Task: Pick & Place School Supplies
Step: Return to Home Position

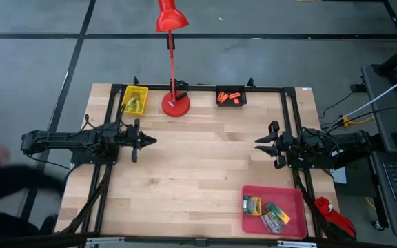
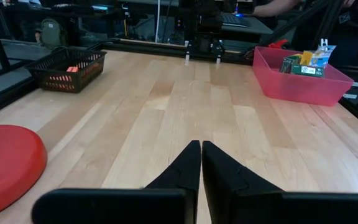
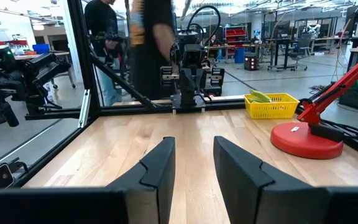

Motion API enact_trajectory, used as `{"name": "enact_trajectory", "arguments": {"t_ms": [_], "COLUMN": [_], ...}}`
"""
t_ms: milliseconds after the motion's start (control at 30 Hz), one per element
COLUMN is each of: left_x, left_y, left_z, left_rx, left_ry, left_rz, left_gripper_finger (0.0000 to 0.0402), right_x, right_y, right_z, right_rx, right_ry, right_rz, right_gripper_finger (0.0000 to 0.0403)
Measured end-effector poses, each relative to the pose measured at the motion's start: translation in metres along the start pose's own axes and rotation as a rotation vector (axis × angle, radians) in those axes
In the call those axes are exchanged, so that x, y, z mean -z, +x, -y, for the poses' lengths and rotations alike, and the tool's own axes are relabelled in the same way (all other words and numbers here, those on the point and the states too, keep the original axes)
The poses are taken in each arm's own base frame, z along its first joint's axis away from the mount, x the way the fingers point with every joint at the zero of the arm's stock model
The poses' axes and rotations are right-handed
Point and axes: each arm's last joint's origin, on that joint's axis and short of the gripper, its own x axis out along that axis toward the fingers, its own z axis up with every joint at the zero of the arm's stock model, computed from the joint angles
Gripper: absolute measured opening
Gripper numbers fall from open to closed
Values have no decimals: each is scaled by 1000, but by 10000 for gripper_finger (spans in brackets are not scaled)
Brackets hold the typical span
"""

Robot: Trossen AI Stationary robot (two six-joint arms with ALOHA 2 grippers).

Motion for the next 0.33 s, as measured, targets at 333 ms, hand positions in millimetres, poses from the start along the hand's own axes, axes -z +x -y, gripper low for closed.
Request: {"name": "enact_trajectory", "arguments": {"t_ms": [333], "left_x": [0], "left_y": [0], "left_z": [0], "left_rx": [0], "left_ry": [0], "left_rz": [0], "left_gripper_finger": [8], "right_x": [0], "right_y": [0], "right_z": [0], "right_rx": [0], "right_ry": [1], "right_rz": [0], "right_gripper_finger": [112]}}
